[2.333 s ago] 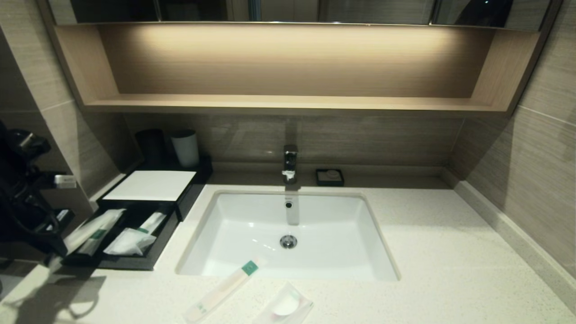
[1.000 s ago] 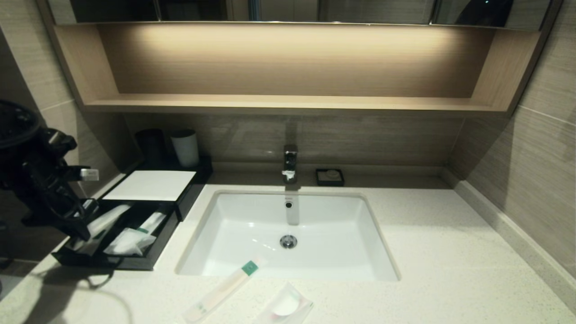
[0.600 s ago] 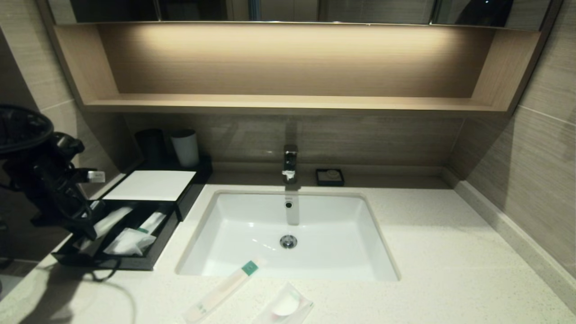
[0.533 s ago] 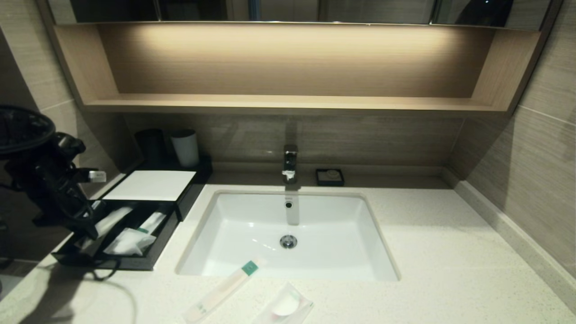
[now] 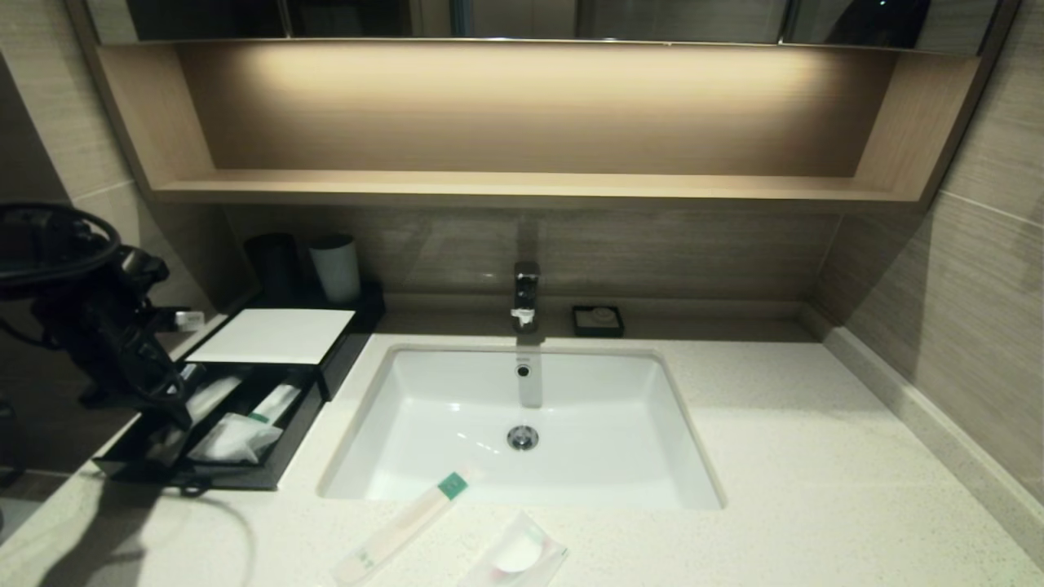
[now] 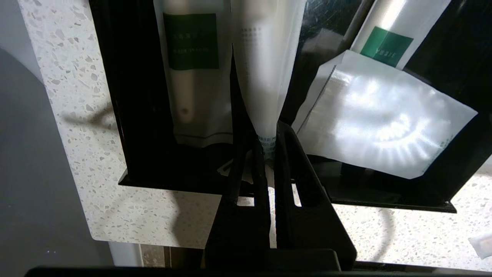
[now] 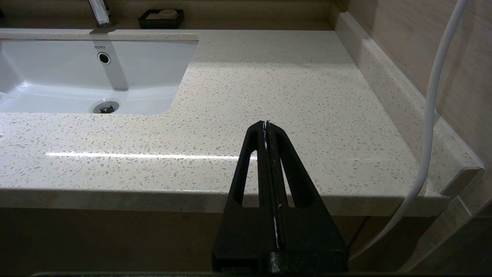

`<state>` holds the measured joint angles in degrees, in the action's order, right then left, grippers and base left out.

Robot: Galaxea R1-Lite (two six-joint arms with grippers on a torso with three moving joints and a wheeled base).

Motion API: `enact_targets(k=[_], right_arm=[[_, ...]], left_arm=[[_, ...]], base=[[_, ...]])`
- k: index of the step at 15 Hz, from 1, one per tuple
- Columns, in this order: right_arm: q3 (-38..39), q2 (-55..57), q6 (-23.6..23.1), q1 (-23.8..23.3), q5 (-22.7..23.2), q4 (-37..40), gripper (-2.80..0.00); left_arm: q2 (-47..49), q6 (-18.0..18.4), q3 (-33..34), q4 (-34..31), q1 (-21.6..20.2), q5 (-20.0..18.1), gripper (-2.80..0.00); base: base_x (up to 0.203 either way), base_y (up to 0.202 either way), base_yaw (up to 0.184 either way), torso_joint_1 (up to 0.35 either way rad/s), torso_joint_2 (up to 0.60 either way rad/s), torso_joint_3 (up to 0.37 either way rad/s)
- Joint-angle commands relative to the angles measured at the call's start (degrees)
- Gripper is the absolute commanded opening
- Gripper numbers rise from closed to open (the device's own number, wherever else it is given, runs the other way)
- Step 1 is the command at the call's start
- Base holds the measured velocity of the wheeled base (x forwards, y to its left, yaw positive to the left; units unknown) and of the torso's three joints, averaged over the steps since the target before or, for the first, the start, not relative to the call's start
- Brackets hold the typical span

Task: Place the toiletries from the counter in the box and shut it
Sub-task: Place the bathroom toiletry into the drawer

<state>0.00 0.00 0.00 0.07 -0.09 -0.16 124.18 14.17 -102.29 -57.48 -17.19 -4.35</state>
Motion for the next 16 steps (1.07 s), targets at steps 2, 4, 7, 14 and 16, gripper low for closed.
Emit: enact_targets(k=[2,4,7,14,16], right_arm=[[0.1,0.0,0.0,0.0,0.0,0.0,-2.8],[0.1,0.0,0.0,0.0,0.0,0.0,-2.8],[0.1,0.0,0.0,0.0,0.0,0.0,-2.8],[0.0,0.0,0.0,0.0,0.0,0.0,-2.8],[0.0,0.0,0.0,0.0,0.0,0.0,-2.8]], left_arm=[[0.7,0.0,0.0,0.5,0.1,-0.1,-2.8],[0.9,0.0,-0.1,0.9,0.1,-0.3,-2.8],[1.1,0.0,0.0,2.1,0.1,-0.9,-2.8],[1.1,0.1,0.1,4.3,0.1,-4.0,0.0],[1.0,0.1,0.2,4.2,0.1,-3.9,0.0]], base=[[0.0,0.0,0.0,0.0,0.0,0.0],[0.0,0.0,0.0,0.0,0.0,0.0],[0.0,0.0,0.0,0.0,0.0,0.0],[0.0,0.0,0.0,0.0,0.0,0.0],[0.0,0.0,0.0,0.0,0.0,0.0]])
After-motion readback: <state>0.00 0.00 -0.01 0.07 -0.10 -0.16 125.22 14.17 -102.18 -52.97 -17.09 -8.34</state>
